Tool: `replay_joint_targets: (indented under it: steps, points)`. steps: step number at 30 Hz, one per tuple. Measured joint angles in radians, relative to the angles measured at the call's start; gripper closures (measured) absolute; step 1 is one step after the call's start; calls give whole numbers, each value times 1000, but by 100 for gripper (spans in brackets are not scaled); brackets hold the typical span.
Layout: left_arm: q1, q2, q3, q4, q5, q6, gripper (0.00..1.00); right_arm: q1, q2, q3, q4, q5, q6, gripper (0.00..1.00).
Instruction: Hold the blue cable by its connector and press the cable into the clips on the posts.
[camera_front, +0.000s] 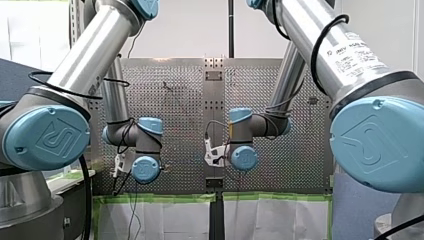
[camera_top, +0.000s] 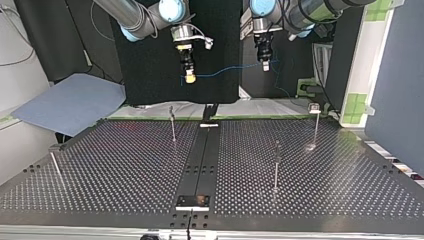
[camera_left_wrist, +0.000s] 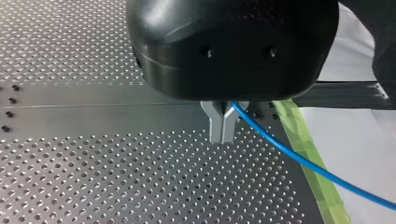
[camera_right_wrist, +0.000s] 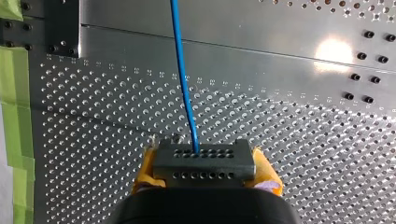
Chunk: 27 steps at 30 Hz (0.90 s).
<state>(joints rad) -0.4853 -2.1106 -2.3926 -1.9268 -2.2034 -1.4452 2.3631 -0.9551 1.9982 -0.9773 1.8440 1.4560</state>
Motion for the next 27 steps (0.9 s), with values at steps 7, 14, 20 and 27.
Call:
replay_joint_targets:
  steps: [7, 14, 20, 27]
  points:
    - [-1, 0, 0, 1, -2, 9, 100, -1, -1, -1, 1, 1, -1, 100]
    - [3, 33, 4, -19, -39, -11, 100, -5, -40, -40, 40, 40, 7, 100]
    - [15, 78, 5, -62, -41, -33, 100, -5, -84, -81, 84, 49, 48, 100]
    - [25, 142, 26, -126, -52, -28, 100, -10, -138, -112, 144, 14, 81, 100]
